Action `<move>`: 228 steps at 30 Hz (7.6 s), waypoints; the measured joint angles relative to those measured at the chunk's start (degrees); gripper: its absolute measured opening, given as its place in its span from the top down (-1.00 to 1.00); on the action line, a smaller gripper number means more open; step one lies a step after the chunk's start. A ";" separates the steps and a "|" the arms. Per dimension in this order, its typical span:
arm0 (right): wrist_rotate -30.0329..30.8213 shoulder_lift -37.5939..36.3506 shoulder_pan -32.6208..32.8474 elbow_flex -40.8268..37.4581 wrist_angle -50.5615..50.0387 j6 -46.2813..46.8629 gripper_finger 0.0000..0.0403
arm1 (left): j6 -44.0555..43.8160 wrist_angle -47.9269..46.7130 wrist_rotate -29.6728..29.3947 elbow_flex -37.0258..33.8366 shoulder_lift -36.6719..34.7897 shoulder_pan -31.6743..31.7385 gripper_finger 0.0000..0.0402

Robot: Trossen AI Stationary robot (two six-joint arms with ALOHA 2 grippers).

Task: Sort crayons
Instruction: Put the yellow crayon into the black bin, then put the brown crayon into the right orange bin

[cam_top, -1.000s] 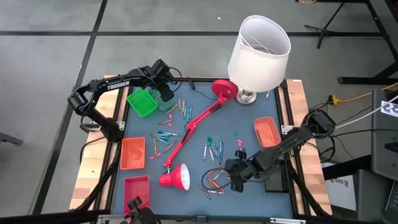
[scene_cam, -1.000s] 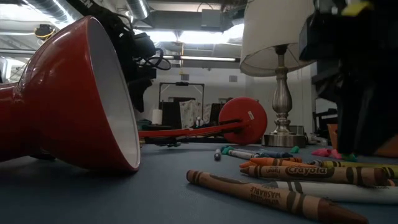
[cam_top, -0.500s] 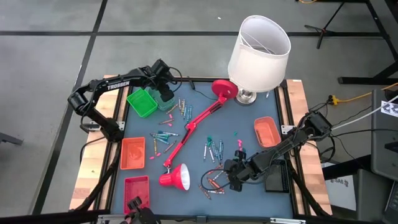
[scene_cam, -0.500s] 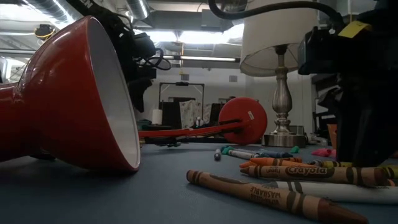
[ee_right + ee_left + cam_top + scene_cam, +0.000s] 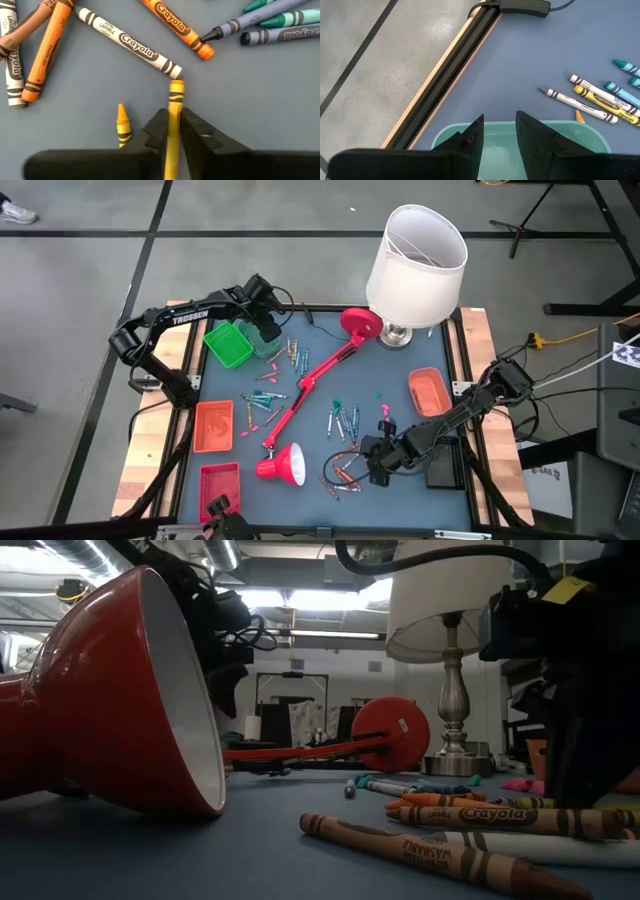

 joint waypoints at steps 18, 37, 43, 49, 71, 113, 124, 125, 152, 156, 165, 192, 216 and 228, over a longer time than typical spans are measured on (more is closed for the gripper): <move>-0.49 -5.67 0.00 -0.24 -6.61 -0.66 0.88 | -0.04 0.00 0.02 0.00 0.02 0.00 0.51; -10.77 -25.57 0.07 -0.11 -25.47 1.35 0.87 | -0.09 0.00 0.02 0.00 0.02 -4.66 0.51; -12.15 -31.04 0.00 -0.11 -36.44 10.79 0.87 | -0.07 0.02 0.02 0.00 0.02 -6.94 0.51; -12.24 -34.53 0.02 -0.11 -40.49 24.79 0.87 | -0.07 0.02 0.02 0.00 0.02 -8.52 0.51; -22.38 -34.84 0.07 -0.09 -42.88 23.78 0.87 | -1.20 -0.02 0.00 0.00 0.02 -10.03 0.51; -30.23 -34.82 0.02 -10.47 -40.16 23.06 0.78 | -1.23 -0.11 -0.02 0.00 0.02 -10.84 0.51; -30.18 -34.82 0.02 -10.47 -40.13 21.76 0.18 | -1.25 -0.15 -0.02 0.00 0.02 -13.87 0.51; -30.18 -34.82 0.02 -10.47 -40.01 21.76 0.17 | -1.25 -0.14 -0.02 0.00 0.02 -14.17 0.51; -12.24 -34.82 0.02 -10.43 -8.19 16.59 0.19 | -1.33 2.51 0.00 0.00 0.02 -23.75 0.51; -7.10 -34.82 0.02 -10.43 -8.22 14.21 0.19 | -4.44 2.03 -0.02 0.00 0.02 -25.10 0.51; -2.55 -34.82 0.02 -10.43 -8.26 12.90 0.19 | -34.20 -17.86 1.53 0.02 0.02 -29.27 0.51; 3.91 -34.82 0.02 -10.43 -8.94 -10.88 0.19 | -79.49 -25.24 3.76 0.02 0.20 -50.91 0.51; 3.93 -34.80 0.02 -10.40 -8.92 -12.82 0.19 | -77.57 -19.93 1.22 0.02 12.47 -55.87 0.51; 3.91 -34.80 0.02 -10.40 -8.98 -12.84 0.19 | -77.46 -19.91 1.79 0.11 15.26 -55.87 0.53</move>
